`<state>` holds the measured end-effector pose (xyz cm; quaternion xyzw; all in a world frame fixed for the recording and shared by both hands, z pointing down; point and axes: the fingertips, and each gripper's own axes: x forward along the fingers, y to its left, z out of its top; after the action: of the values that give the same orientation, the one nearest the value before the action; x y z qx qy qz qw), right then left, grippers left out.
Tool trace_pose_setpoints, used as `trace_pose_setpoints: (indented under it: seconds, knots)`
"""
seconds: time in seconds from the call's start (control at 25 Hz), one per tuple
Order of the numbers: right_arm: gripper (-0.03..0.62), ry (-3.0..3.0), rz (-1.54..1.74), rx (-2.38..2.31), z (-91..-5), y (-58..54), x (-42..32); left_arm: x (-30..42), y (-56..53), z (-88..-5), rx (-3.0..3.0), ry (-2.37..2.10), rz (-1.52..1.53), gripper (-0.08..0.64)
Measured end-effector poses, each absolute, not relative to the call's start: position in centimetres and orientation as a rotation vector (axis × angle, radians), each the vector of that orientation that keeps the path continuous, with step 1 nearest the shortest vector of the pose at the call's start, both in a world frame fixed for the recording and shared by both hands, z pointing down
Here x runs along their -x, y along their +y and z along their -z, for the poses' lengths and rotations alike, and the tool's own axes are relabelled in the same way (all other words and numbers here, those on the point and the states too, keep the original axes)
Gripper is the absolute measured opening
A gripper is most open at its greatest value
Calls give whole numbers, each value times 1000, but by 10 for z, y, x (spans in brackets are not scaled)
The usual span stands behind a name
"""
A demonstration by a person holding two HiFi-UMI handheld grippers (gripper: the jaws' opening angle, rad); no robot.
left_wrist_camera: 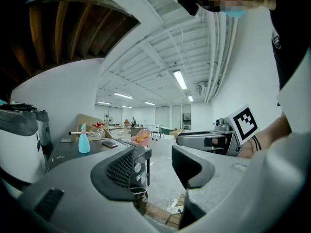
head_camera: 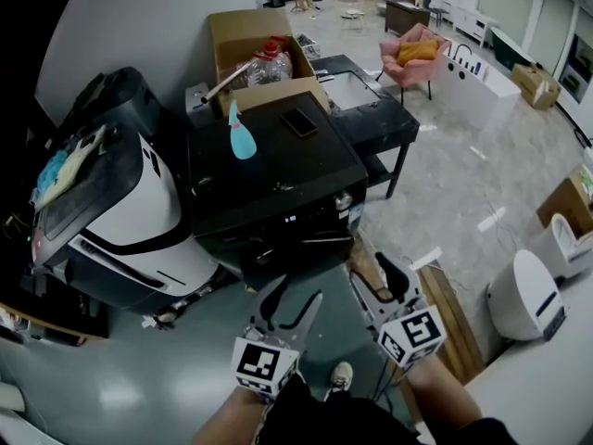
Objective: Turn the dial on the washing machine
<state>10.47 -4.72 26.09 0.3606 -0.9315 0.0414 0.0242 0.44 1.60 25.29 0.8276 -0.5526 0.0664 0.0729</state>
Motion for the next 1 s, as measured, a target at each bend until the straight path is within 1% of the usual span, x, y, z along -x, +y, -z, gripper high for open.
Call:
trace_pose_setpoints:
  seconds: [0.6,1.0]
  knots:
    - [230,-2767,-158,-1316,-271,-98,-45,59,-43,-268,-2590,-1424,-180,224]
    - [233,-2677,-151,-1420,-287,-115,-15,98,-60,-284,-2645,-1308,-186,224]
